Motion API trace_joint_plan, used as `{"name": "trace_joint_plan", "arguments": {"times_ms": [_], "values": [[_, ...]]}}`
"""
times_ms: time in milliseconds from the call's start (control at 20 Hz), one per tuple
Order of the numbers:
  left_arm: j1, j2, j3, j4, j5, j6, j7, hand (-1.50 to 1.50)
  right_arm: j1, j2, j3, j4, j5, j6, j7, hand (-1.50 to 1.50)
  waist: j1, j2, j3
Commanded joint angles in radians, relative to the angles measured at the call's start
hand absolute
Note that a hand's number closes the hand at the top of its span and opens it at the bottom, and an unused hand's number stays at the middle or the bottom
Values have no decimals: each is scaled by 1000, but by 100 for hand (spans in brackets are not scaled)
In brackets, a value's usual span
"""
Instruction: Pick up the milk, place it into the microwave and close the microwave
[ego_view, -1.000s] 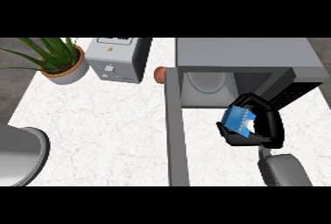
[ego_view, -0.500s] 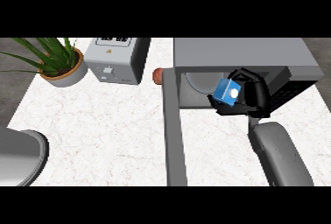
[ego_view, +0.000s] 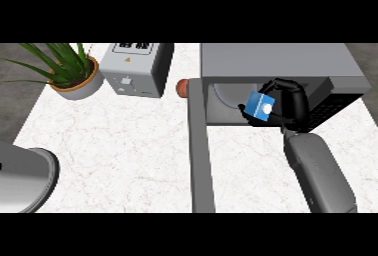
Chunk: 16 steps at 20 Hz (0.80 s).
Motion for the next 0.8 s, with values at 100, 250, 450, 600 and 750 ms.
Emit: {"name": "trace_joint_plan", "arguments": {"times_ms": [100,250,450,600,750], "values": [[-40,4,-18,-2,-1,15,22,-150,-222,2,0,180,56,-73,147,150,84,52,-11],[-63,-1,-41,17,-11,1,9,-150,-203,-23,-4,194,78,-101,95,150,95,61,-11],[-67,6,-45,13,-8,-8,12,-150,-179,-43,-1,181,95,-135,91,150,123,62,-12],[-75,7,-55,36,-15,-11,17,-150,-151,-46,-29,166,73,-163,65,150,140,73,-12],[-89,27,-49,25,-25,-12,23,-150,-116,-23,-63,154,62,-245,40,150,149,76,-11]]}}
